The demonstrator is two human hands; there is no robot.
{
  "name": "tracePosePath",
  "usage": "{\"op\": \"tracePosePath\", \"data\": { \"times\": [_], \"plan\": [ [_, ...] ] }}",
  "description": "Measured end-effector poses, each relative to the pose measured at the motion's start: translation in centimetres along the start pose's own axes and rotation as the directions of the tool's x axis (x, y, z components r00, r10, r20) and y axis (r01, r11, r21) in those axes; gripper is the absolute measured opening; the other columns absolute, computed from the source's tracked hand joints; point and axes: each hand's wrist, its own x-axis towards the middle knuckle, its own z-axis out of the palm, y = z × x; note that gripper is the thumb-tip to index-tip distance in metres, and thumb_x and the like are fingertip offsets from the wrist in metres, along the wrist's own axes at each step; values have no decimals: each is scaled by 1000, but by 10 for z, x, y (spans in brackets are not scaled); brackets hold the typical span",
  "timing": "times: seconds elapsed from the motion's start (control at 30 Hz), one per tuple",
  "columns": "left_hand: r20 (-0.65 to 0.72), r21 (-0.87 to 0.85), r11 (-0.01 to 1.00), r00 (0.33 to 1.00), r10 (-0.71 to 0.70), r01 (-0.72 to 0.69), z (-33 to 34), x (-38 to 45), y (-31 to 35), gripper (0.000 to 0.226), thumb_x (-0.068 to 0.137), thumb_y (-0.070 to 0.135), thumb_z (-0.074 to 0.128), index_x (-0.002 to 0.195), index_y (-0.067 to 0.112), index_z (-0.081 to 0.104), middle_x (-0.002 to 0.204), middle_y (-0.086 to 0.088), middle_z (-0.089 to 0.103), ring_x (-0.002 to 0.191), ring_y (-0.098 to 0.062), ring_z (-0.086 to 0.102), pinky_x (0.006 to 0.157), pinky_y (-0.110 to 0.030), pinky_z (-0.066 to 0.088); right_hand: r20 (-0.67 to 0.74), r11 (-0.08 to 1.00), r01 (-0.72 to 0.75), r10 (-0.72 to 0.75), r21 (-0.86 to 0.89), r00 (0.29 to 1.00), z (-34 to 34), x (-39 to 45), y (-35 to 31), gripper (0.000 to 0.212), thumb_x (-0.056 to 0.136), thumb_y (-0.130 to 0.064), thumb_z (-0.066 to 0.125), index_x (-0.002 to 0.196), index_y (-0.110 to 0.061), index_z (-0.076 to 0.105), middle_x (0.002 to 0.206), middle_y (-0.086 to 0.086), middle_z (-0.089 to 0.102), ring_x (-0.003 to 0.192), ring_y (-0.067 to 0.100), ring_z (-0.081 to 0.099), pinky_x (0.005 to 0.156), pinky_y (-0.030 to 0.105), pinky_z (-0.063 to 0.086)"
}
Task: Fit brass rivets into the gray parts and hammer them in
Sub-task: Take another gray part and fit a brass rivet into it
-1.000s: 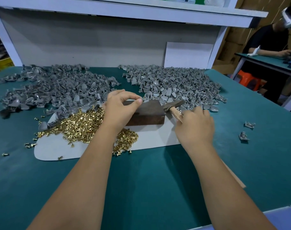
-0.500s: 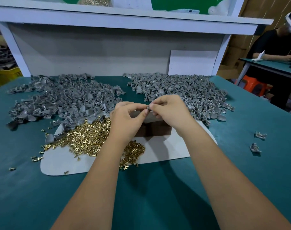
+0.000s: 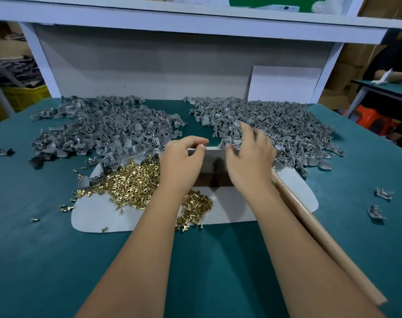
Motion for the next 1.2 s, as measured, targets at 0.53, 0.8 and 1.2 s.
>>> {"op": "tracePosePath", "data": {
  "times": [0.53,0.8,1.2],
  "plan": [
    [-155,542,776,946,-286,323,-69,13,-41,43,86,14,54,122,33,68,121,-6,68,118,-32,55,106,-44,39,373,724,688,-629,-36,682,19,-58,-74,31,85,-39,53,99,-16,67,105,-1,62,119,22,40,104,39,13],
    [-230,440,843,946,-227,309,-72,12,-44,34,85,8,59,108,27,74,110,-1,73,104,-29,62,91,-41,50,371,799,598,-576,65,729,26,-59,-76,20,88,-21,51,96,-23,69,95,-7,60,106,16,41,92,35,12],
    [-331,-37,985,928,-173,170,-66,13,-28,30,95,9,60,124,14,67,115,1,70,104,-12,64,94,-26,51,94,762,595,-633,256,769,19,-51,-66,12,78,-7,70,85,-16,72,82,-4,67,82,21,58,82,35,36]
  ]
}}
